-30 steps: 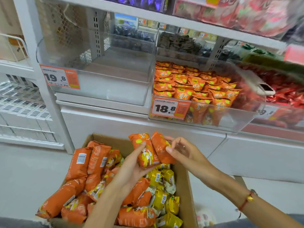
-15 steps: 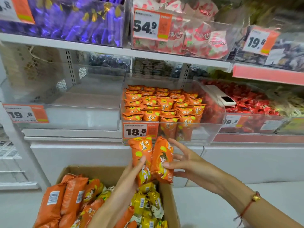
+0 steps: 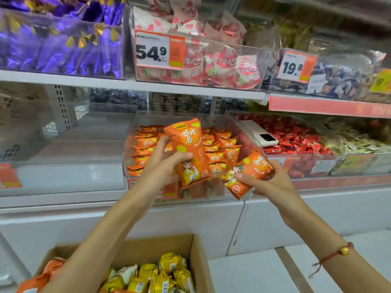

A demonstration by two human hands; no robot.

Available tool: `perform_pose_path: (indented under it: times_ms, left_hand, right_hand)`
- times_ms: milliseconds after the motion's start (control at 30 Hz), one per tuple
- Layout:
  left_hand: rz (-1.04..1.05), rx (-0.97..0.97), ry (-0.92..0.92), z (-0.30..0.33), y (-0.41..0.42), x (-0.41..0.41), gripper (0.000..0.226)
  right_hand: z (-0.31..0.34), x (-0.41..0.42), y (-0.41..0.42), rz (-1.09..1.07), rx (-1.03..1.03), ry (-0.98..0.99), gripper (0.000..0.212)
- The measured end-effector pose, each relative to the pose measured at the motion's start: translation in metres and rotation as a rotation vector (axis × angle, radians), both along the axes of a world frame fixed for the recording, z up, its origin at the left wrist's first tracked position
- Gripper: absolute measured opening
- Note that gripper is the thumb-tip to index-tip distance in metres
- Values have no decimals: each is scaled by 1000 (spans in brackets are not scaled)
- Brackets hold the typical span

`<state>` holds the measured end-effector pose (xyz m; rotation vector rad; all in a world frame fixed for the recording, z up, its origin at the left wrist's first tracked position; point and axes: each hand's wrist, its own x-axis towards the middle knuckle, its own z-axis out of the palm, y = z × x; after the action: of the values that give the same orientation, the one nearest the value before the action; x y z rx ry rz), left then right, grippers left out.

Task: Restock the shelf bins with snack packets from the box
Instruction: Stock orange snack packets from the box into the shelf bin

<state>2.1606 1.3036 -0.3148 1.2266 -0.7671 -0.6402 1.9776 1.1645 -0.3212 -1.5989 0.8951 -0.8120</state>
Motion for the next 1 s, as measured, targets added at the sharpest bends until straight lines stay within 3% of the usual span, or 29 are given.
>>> perform_pose_path:
  times_ms: [100,333,600,700,867,967,1000]
  left_hand:
    - [34,37,-84,29,-44,6,22]
    - [-141,242,-458,42,-137,5,54]
    - [-260,350,-669,37,-179,-2,40]
    - [-200,404,-742,35,-188,3,49]
    - [-114,666,-1174,14,-185,11,58]
    - [-71,766,-1277,8,-184,8,88]
    - [-55,778,-1276,8,-186,7,89]
  right_hand:
    - [-6,-5,-20,-176,-117,-88,69]
    - [-1,-18,-33,-319,-305,-211,69]
    - [-5,-22,-46,-308,-375,-201,69]
    - [-6,-22,-47,-326,-400,-212,69]
    - [-10,-23,-49,-301,-428,-204,68]
    - [-11,-24,-49,-287,-442,-186,69]
    - [-12,-25,-50,-288,-455,-179,70]
